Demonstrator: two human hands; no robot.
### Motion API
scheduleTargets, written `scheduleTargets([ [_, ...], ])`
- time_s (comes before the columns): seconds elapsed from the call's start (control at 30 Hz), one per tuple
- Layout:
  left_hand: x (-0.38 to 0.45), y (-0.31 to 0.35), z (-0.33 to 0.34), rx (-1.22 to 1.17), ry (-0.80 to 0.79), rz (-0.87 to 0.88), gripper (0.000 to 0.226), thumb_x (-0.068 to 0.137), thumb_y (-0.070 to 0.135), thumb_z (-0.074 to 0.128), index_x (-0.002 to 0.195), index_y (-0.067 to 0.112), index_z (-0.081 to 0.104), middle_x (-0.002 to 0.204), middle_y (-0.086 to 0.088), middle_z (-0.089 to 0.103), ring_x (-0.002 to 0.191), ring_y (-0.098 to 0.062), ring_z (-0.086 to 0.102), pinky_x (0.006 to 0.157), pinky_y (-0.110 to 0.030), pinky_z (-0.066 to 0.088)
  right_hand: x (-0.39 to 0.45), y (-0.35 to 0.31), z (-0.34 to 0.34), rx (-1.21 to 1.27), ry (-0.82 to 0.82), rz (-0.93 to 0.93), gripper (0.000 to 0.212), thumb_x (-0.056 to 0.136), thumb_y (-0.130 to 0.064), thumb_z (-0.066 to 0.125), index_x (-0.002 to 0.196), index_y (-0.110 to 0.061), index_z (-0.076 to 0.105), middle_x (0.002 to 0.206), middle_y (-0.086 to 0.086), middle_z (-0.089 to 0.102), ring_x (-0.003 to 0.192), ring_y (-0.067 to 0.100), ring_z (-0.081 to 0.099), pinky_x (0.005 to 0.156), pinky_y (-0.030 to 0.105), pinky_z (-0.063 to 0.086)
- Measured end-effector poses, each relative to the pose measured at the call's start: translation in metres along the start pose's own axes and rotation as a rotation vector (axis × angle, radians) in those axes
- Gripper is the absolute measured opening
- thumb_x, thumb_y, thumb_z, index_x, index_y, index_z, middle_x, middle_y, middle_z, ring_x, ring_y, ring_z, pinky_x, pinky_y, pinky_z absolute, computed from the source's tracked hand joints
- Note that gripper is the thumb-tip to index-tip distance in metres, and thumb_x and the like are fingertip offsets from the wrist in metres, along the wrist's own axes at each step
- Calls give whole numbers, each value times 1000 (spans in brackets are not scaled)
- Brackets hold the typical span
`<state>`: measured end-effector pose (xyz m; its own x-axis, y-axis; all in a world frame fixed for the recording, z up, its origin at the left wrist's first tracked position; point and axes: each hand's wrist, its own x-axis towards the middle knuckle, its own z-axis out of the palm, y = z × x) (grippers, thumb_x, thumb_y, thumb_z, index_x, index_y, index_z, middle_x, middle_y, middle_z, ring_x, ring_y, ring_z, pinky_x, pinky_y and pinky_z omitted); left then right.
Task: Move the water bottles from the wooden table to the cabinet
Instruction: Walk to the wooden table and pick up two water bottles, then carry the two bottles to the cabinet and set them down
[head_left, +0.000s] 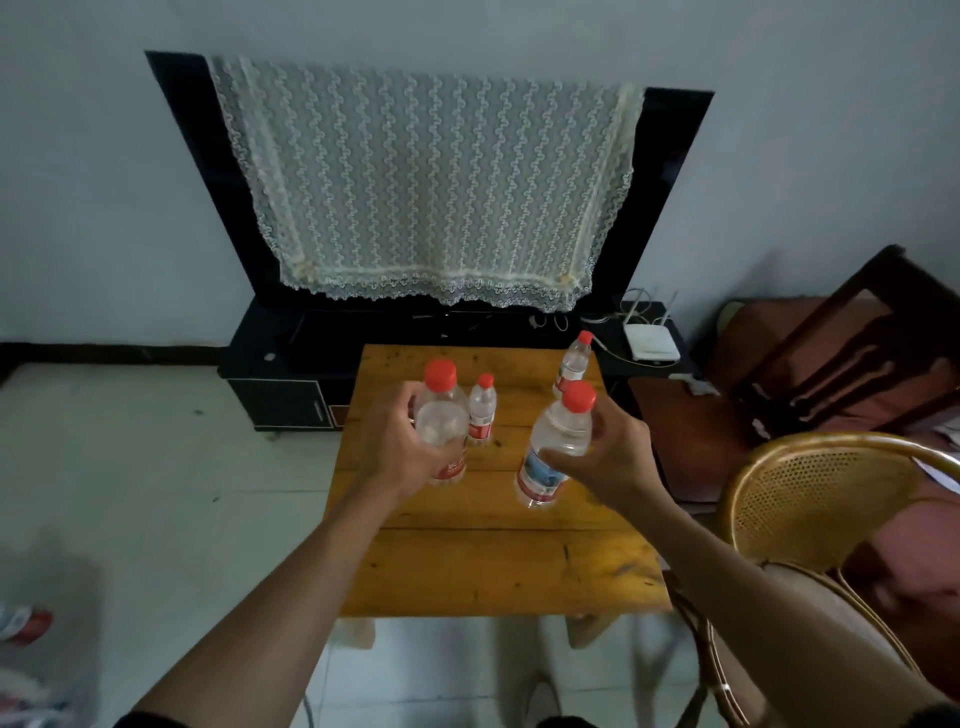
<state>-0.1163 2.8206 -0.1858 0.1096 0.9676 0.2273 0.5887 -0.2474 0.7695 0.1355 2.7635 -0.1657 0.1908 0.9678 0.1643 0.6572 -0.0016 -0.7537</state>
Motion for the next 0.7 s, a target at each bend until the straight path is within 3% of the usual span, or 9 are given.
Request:
scheduleTargets([
  [0.17,-32,-11,-32,38,88,-79,55,56,37,89,94,26,50,93,4,58,81,-15,59,66,-38,60,-8,-27,22,0,-72,-20,53,61,-23,91,103,-23,60,89,-13,66,79,1,65,66,17,55],
  [0.27,-49,-11,-49,46,143,-157,54,58,34,90,93,27,50,92,5,57,83,-13,59,64,-30,58,-5,-41,37,1,-152,-73,56,62,-21,91,107,-20,58,89,-16,62,79,-2,62,66,16,54],
  [0.37,-65,-6,-62,94,192,-224,53,59,32,90,94,29,50,92,8,55,81,-9,57,58,-17,46,0,-52,47,40,-224,-150,59,62,-23,91,110,-21,59,91,-18,63,81,-4,63,68,13,55],
  [0.47,-82,0,-72,147,262,-305,55,59,33,91,94,30,49,89,10,54,79,-9,57,58,-14,41,8,-58,58,76,-299,-226,59,62,-26,91,112,-20,60,98,-10,67,86,1,65,70,16,56],
  [0.6,-109,15,-77,220,412,-477,62,62,35,92,106,29,48,101,10,58,92,-13,57,75,-20,47,10,-70,75,78,-451,-314,58,66,-34,88,114,-25,56,105,-10,66,94,7,66,83,30,59],
  [0.7,-132,30,-85,242,499,-591,67,67,34,90,121,23,52,110,8,56,102,-13,54,86,-26,46,1,-85,81,49,-517,-402,47,72,-34,84,106,-24,54,96,-12,59,85,3,59,85,28,55],
])
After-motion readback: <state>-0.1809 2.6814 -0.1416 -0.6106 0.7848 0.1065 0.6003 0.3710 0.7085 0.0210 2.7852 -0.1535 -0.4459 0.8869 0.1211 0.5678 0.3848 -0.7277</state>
